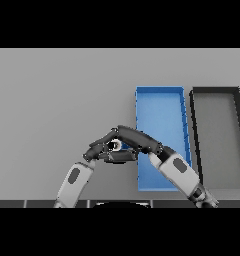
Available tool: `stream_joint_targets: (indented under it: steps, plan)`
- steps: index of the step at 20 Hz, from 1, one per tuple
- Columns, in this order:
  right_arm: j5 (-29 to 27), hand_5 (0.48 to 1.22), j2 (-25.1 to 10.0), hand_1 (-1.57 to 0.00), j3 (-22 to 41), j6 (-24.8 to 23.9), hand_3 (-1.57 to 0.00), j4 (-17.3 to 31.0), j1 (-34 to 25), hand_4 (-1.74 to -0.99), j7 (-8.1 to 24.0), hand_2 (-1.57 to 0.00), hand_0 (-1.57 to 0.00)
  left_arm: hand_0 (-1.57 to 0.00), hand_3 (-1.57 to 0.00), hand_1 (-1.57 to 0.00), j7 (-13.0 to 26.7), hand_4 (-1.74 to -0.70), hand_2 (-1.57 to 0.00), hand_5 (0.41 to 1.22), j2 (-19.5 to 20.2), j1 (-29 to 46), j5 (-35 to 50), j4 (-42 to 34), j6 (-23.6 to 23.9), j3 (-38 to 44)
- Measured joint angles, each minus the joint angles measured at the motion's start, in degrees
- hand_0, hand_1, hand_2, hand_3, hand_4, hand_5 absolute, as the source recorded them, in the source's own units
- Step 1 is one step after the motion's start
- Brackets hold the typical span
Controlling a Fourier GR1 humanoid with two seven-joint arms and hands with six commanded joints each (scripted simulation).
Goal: Pick up the blue pipe and place it into the blue bin.
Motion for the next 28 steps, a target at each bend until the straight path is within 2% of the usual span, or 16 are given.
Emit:
stream_joint_targets:
  steps: [3,4,5,6,7,8,12,13,15,17,18,19,22,25,28]
  plan:
    - [-0.38,1.220,-0.12,-1.57,-0.37,0.26,-1.57,0.10,-0.11,-1.741,-0.65,-1.57,-1.57,-0.08,-0.06,-0.07,2.71,-0.97,-0.07,0.567,-0.88,0.64,1.40,-0.51,0.10,0.36]
    - [-1.12,1.220,0.21,-1.57,-0.77,-0.02,-1.57,0.83,-0.06,-1.741,0.16,-1.57,-1.57,-0.06,-0.05,-0.06,3.49,-0.96,-0.06,0.538,-0.81,0.80,0.73,-0.49,0.29,-0.05]
    - [-1.54,1.220,1.03,-1.57,-0.27,-0.25,-1.57,0.94,-0.12,-1.741,0.54,-1.57,-1.57,-0.05,-0.04,-0.05,3.08,-0.95,-0.04,0.513,-0.50,0.81,-0.19,-0.08,0.75,-0.13]
    - [-2.21,1.220,0.45,-1.57,-0.54,-0.15,-1.57,-0.13,0.93,-1.741,-1.02,-1.57,-1.57,-0.04,-0.03,-0.04,2.45,-0.94,-0.04,0.495,-0.65,0.84,-0.98,0.54,1.15,-0.48]
    - [-4.37,1.220,0.69,-1.57,-1.42,-0.08,-1.57,0.44,0.63,-1.741,-0.82,-1.57,-1.57,-0.03,-0.03,-0.03,2.59,-0.93,-0.03,0.484,-0.75,0.33,-0.97,0.98,1.37,-0.11]
    - [-7.01,1.221,1.32,-1.57,-2.02,-1.11,-1.57,-0.15,-0.12,-1.741,0.75,-1.57,-1.57,-0.03,-0.02,-0.02,2.79,-0.92,-0.02,0.482,-0.34,0.48,-0.68,0.63,1.10,0.12]
    - [-14.88,1.221,1.66,-1.57,-5.96,-5.24,-1.57,-0.85,-5.54,-1.741,6.68,-1.57,-1.57,-0.01,-0.01,-0.01,3.01,-0.91,-0.01,0.456,-0.67,0.56,-0.92,1.07,1.01,-0.26]
    - [-17.80,1.221,1.49,-1.57,-8.10,-6.62,-1.57,-0.33,-9.11,-1.741,9.21,-1.57,-1.57,-0.01,-0.01,-0.01,2.73,-0.91,-0.01,0.450,-0.74,0.59,-1.22,0.84,1.22,-0.55]
    - [-22.98,1.221,-0.01,-1.57,-11.81,-7.30,-1.57,1.01,-15.08,-1.741,9.57,-1.57,-1.57,0.00,0.00,0.00,3.03,-0.91,0.00,0.441,0.04,1.52,-0.94,-0.06,0.72,-0.57]
    - [-27.12,1.221,-1.98,-1.57,-15.74,-7.51,-1.57,3.43,-20.36,-1.741,7.97,-1.57,-1.57,0.00,0.00,0.00,3.53,-0.91,0.00,0.435,-0.04,1.22,-0.71,0.86,0.52,-0.22]
    - [-26.70,1.221,-3.34,-1.57,-17.21,-9.23,-1.57,4.23,-22.55,-1.741,7.73,-1.57,-1.57,0.00,0.00,0.00,4.08,-0.90,0.00,0.433,-0.50,0.96,-0.83,0.74,0.77,-0.39]
    - [-25.10,1.221,-4.34,-1.57,-18.84,-10.98,-1.57,6.34,-24.60,-1.741,6.18,-1.57,-1.57,0.00,0.00,0.00,4.61,-0.90,0.00,0.432,-0.27,0.72,-0.83,1.24,0.96,0.20]
    - [-22.03,1.221,-8.56,-1.57,-22.31,-13.71,-1.57,11.32,-28.46,-1.741,5.96,-1.57,-1.57,0.00,0.00,0.00,4.90,-0.89,0.00,0.425,-0.05,0.64,-1.17,0.84,0.90,-0.02]
    - [-20.68,1.221,-12.67,-1.57,-25.82,-13.35,-1.57,17.79,-28.58,-1.741,5.95,-1.57,-1.57,0.00,0.00,0.00,3.63,-0.89,0.00,0.412,0.56,1.97,-0.78,0.10,0.40,-0.18]
    - [-18.52,1.221,-15.90,-1.57,-27.29,-11.82,-1.57,20.91,-25.17,-1.741,5.50,-1.57,-1.57,0.00,0.00,0.00,3.29,-0.87,0.00,0.413,0.57,1.35,-1.42,0.25,0.61,-0.43]
